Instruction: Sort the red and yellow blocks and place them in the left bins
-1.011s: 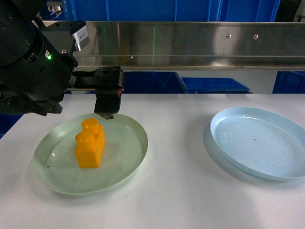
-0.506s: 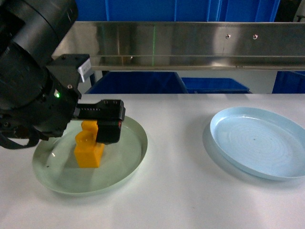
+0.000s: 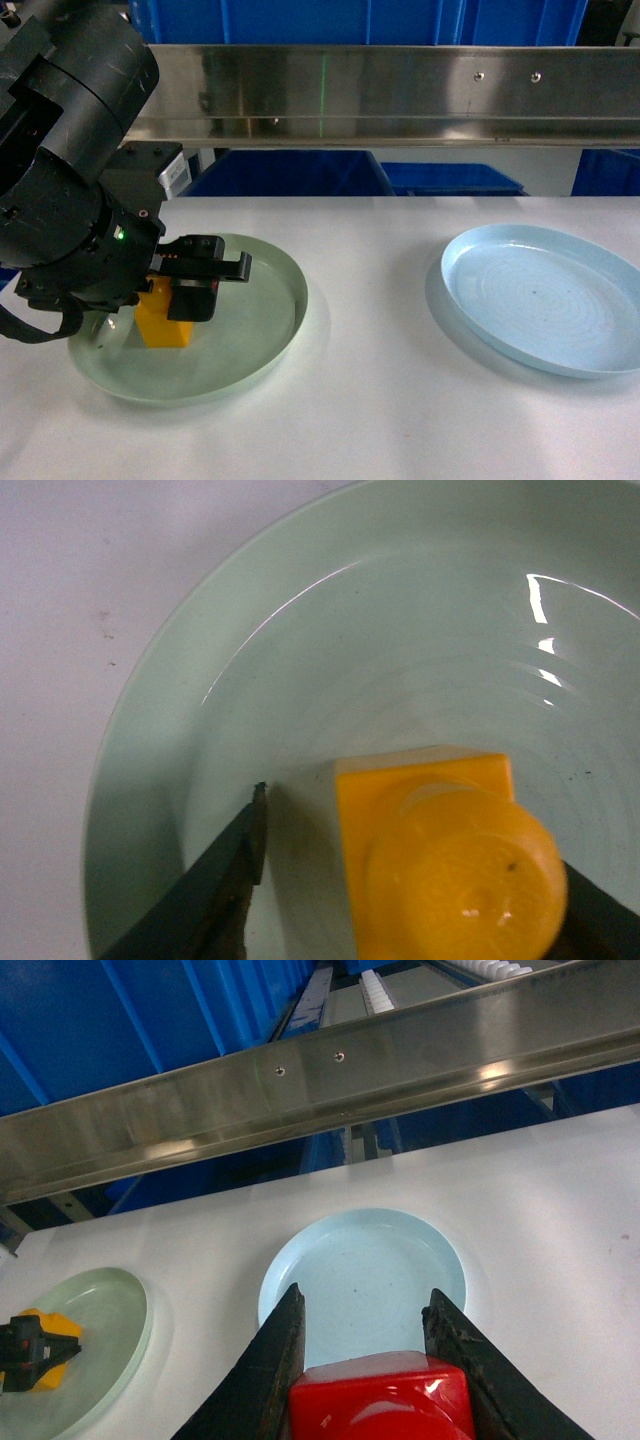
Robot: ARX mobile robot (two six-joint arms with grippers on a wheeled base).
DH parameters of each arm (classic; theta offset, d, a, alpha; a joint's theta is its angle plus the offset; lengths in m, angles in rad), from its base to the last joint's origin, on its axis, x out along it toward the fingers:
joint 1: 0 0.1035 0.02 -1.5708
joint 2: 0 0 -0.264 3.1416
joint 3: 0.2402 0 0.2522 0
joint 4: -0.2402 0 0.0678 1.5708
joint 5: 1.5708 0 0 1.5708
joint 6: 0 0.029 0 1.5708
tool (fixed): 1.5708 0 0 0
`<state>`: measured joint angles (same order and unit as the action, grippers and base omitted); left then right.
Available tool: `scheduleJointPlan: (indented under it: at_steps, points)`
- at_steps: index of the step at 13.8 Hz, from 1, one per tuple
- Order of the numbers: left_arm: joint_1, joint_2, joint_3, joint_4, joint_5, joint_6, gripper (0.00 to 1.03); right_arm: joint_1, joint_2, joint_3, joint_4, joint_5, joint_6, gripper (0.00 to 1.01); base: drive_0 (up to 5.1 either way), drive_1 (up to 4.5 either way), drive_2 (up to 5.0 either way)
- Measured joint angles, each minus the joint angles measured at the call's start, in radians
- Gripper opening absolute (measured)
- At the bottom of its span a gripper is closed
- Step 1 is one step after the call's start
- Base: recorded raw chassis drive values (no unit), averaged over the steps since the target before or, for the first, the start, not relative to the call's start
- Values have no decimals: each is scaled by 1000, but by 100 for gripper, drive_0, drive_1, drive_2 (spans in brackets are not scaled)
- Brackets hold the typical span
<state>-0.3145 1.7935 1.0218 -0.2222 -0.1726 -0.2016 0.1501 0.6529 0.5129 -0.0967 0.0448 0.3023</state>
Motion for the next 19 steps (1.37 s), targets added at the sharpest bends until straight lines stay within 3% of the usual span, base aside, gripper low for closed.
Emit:
scheduleJointPlan:
  at_steps: [2,5,7,8,10,13,16,19]
  points:
    - [-2,0,0,7,1,1,32,0,0,0,0,0,0,29,0,0,0]
    - [13,-29,-29,95,23,35,28,0,0,0,0,0,0,29,0,0,0]
    - [94,-208,-173,497,29,162,27,0,0,0,0,0,0,29,0,0,0]
    - [141,-304,-222,631,50,196,27,0,0,0,0,0,0,29,0,0,0]
    - [225,-484,-270,755,68,261,27,0,0,0,0,0,0,29,0,0,0]
    - [240,-584,-321,563,112,283,27,0,0,0,0,0,0,29,0,0,0]
    - [236,-781,-320,333,79,266,27,0,0,0,0,0,0,29,0,0,0]
    - [279,-814,-319,188,116,245,27,0,0,0,0,0,0,29,0,0,0]
